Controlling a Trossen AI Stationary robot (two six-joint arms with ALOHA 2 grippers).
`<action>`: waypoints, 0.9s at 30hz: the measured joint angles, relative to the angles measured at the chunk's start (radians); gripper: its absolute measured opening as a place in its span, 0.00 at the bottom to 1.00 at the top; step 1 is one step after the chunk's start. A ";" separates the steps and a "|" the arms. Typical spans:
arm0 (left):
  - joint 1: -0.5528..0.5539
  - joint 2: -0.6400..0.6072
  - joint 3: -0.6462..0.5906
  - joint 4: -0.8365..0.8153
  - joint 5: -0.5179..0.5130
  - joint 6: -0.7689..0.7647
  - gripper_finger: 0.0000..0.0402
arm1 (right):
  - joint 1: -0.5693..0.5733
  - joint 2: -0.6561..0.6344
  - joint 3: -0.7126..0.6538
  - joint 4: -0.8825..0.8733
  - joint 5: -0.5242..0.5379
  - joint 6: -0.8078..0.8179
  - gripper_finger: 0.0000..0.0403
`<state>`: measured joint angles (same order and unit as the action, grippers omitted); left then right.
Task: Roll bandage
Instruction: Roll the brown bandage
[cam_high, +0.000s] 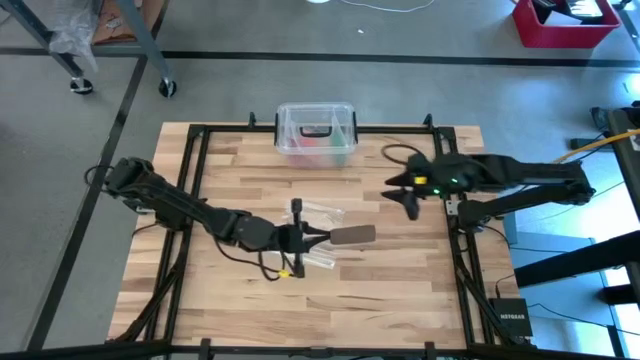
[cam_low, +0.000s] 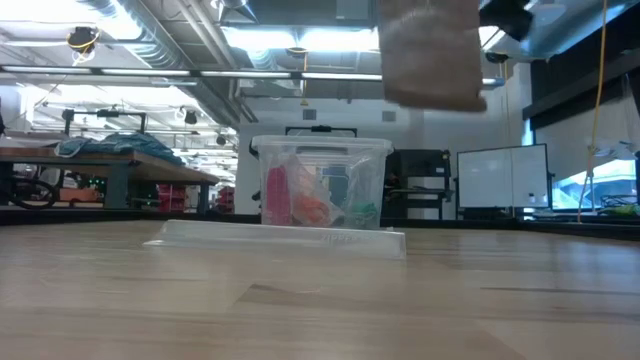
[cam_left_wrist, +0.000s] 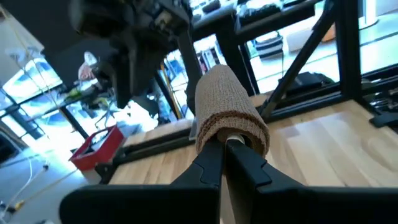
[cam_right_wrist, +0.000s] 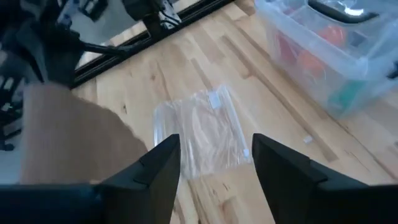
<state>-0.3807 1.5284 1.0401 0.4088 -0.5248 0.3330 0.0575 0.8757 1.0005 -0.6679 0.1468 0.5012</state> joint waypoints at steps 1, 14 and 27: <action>-0.005 -0.007 0.000 -0.001 -0.002 0.011 0.00 | 0.018 -0.039 -0.034 0.020 0.016 0.016 0.50; 0.039 -0.168 0.000 0.015 0.003 0.091 0.00 | 0.117 -0.231 -0.460 0.671 0.178 -0.178 0.50; 0.008 -0.224 0.000 -0.042 0.000 0.040 0.00 | 0.119 0.053 -0.514 1.112 -0.016 -0.459 0.50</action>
<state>-0.3729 1.3041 1.0401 0.3668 -0.5249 0.3727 0.1769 0.9287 0.4866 0.4446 0.1303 0.0419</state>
